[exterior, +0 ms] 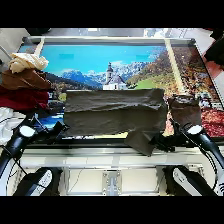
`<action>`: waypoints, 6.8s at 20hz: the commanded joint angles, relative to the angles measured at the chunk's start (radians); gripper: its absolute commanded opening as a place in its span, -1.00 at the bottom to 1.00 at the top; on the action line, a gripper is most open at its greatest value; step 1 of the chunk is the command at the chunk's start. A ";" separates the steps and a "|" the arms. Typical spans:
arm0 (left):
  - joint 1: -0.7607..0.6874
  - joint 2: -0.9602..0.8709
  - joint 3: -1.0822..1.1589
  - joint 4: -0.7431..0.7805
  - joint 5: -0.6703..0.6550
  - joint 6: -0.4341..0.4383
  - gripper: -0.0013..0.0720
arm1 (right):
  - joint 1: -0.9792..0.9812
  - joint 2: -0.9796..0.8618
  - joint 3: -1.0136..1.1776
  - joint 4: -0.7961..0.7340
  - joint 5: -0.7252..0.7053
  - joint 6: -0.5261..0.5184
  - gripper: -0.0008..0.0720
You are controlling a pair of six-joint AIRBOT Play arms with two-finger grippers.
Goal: Fold the shirts.
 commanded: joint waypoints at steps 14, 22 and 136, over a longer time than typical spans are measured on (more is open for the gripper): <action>0.031 0.082 -0.018 0.147 -0.037 -0.283 0.62 | 0.045 -0.023 0.023 0.114 -0.101 -0.025 -0.94; 0.034 0.068 -0.018 0.118 -0.014 -0.245 0.61 | 0.045 -0.023 0.023 0.114 -0.108 -0.025 -0.95; -0.238 -0.696 1.506 0.451 -0.355 0.357 -0.94 | 0.759 -0.827 1.527 0.299 -0.257 0.171 -0.96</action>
